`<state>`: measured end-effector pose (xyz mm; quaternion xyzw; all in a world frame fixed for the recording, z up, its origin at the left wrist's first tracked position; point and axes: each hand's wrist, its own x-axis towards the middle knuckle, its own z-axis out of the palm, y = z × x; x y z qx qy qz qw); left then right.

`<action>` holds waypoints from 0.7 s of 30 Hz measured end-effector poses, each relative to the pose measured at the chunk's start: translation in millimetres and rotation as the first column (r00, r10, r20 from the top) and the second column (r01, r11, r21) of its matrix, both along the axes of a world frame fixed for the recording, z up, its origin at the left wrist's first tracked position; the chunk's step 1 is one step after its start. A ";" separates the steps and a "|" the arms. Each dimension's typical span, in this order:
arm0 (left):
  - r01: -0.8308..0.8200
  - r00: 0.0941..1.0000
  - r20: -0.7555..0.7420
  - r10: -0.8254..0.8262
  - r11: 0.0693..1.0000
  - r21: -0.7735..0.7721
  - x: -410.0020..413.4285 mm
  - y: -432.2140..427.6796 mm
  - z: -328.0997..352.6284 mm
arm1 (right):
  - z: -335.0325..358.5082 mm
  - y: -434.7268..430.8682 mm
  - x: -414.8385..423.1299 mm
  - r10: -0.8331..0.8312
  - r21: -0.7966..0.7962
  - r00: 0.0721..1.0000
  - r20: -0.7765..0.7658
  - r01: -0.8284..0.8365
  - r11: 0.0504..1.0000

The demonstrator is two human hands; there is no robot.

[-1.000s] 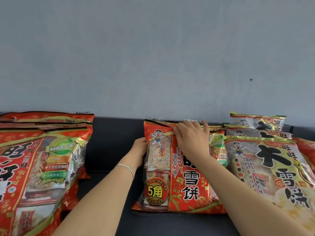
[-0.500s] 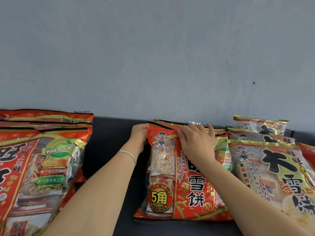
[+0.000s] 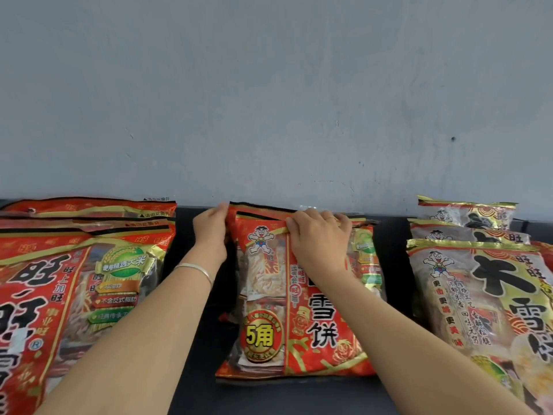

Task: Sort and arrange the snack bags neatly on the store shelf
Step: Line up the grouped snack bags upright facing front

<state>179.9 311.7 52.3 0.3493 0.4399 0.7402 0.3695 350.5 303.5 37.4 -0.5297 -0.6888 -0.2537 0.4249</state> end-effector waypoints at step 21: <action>0.108 0.487 -0.801 0.348 0.886 0.451 122.0 -56.2 2.4 | 15.1 -61.5 90.9 -0.050 -0.226 0.997 -0.066 0.034 0.973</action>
